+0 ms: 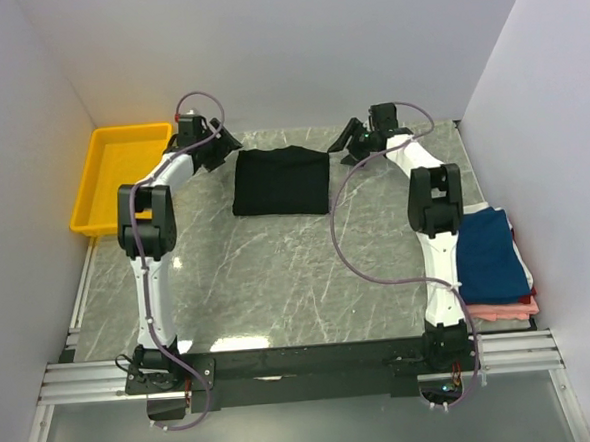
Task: Fold and stack the t-shirts
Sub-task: Fold the tshirt
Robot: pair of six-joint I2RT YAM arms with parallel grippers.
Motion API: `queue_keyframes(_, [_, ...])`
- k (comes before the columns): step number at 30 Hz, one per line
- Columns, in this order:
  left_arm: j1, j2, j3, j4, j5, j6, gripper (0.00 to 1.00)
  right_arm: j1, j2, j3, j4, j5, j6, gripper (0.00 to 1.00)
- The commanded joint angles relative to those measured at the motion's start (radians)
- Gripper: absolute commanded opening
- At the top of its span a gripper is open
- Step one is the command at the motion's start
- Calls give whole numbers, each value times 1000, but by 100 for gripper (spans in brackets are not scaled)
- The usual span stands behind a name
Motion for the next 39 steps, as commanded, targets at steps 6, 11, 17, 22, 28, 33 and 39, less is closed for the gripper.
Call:
queue_keyframes(6, [-37,-254,-228,51,-104,-2,79,81,-294,-213,-72,193,-155,68])
queue_keyframes(11, [-75,-291,-351,-1,-173,1,78,139,-325,-320,-90,294,-187,72])
queue_keyframes(17, [-114,-315,-466,17,-161,11,82,204,-355,-421,-46,313,-200,76])
queue_keyframes(22, [-156,-358,-578,51,-135,-26,81,238,-367,-504,-38,331,-184,72])
queue_keyframes(28, [-241,-464,-725,57,-172,-86,63,256,-510,-720,43,322,-155,38])
queue_keyframes(33, [-317,-586,-858,52,-196,-120,45,273,-636,-904,77,299,-151,19])
queue_keyframes(39, [-448,-806,-1058,17,-250,-181,36,322,-889,-1180,129,285,-126,19])
